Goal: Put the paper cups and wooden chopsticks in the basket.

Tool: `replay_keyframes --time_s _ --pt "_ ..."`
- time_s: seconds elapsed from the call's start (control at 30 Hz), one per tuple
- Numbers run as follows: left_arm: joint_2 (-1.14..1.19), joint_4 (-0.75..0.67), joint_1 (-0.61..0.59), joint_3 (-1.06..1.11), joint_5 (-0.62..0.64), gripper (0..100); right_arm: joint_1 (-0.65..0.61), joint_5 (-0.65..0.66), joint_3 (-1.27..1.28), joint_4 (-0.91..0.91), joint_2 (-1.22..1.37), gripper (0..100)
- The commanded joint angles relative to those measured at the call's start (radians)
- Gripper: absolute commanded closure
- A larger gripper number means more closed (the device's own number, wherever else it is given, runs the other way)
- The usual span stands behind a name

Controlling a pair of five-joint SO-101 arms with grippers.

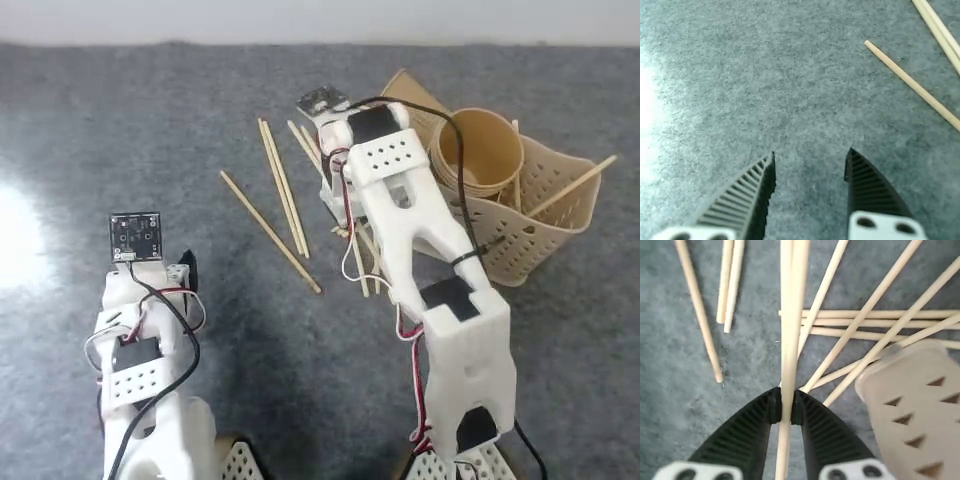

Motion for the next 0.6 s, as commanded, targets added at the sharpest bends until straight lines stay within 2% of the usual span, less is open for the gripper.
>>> replay_keyframes --time_s 0.0,0.4,0.57 --pt "-0.017 -0.025 0.008 -0.007 -0.009 79 0.001 0.028 -0.032 0.015 -0.139 99.2" --pt "-0.017 -0.025 0.008 -0.007 -0.009 79 0.002 0.029 -0.032 0.090 -0.458 99.2" --pt "-0.017 -0.025 0.008 -0.007 -0.009 79 0.073 0.035 -0.032 0.087 -0.634 99.2"
